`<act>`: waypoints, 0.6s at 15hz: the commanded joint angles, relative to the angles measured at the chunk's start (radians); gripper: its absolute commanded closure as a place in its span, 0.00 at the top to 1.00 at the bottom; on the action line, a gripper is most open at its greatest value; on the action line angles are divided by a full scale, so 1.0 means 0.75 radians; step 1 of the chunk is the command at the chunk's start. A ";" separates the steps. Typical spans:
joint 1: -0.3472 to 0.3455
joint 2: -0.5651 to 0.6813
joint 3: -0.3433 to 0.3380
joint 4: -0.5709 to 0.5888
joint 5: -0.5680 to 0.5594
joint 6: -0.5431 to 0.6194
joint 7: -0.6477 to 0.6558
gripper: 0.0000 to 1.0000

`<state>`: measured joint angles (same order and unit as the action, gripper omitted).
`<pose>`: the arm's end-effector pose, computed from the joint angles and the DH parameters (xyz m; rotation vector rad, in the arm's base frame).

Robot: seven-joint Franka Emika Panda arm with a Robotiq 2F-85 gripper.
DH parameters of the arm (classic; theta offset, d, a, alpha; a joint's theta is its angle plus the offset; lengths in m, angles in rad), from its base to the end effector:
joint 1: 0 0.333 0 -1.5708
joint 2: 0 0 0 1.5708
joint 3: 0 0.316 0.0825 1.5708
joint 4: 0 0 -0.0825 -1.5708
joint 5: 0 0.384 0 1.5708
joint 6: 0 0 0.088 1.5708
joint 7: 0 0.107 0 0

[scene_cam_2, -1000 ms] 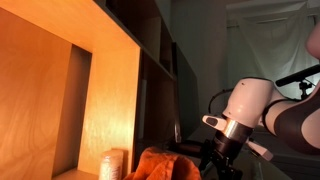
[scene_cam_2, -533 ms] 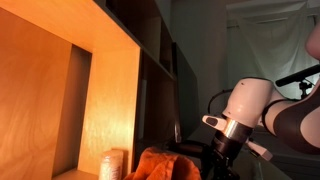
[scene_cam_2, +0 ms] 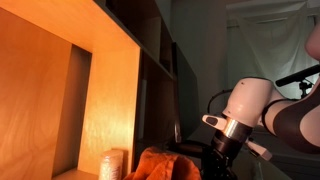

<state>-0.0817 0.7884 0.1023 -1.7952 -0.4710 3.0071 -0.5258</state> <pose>0.6739 0.0398 0.1542 2.5633 1.3244 0.5734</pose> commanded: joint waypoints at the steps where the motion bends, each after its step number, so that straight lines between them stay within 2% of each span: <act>1: 0.095 -0.090 -0.096 -0.081 -0.040 0.074 0.032 0.08; 5: 0.314 -0.169 -0.312 -0.150 -0.123 0.163 0.120 0.08; 9: 0.621 -0.230 -0.590 -0.220 -0.201 0.197 0.237 0.08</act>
<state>0.2388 0.6840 -0.2059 -1.8799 -0.5751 3.1312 -0.4168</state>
